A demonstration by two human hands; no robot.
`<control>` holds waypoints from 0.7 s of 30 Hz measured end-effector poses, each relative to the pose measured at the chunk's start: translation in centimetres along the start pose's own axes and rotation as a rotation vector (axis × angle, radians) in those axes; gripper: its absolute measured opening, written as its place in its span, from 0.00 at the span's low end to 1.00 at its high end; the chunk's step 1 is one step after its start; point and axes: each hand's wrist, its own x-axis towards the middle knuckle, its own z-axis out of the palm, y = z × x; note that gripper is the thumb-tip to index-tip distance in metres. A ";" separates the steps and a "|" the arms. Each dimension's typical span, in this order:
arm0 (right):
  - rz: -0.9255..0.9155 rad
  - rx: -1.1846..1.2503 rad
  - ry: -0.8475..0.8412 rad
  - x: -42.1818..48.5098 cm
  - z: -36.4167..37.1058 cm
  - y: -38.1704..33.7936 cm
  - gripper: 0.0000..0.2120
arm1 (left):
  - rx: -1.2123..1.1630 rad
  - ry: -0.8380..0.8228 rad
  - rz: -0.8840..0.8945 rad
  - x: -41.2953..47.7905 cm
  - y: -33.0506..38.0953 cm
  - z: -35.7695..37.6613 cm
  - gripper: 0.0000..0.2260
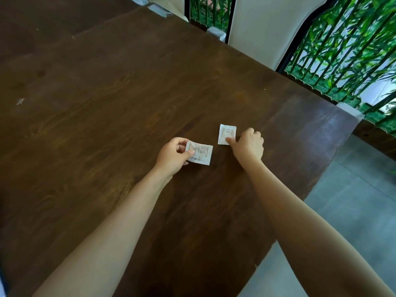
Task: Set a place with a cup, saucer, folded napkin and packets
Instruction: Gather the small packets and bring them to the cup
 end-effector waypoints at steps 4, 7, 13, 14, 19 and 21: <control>0.057 -0.019 -0.040 0.4 1.0 -1.7 0.18 | 0.033 -0.019 0.064 -0.6 0.3 -1.1 0.09; 0.089 0.027 -0.082 0.7 0.9 -2.5 0.16 | 0.050 -0.011 0.079 -1.1 0.4 -2.1 0.09; -0.295 0.398 -0.185 -1.7 -0.5 -2.9 0.04 | 0.004 -0.030 0.163 -2.0 1.8 -3.1 0.10; -0.374 0.421 -0.217 -2.3 -1.2 -3.3 0.05 | 0.003 -0.024 0.169 -2.1 2.1 -3.2 0.09; -0.565 0.504 -0.448 -5.0 -4.1 -5.5 0.05 | -0.048 0.011 0.187 -3.1 3.4 -4.9 0.11; -0.598 0.530 -0.487 -6.2 -5.1 -6.3 0.05 | -0.108 -0.007 0.200 -4.1 3.6 -5.8 0.10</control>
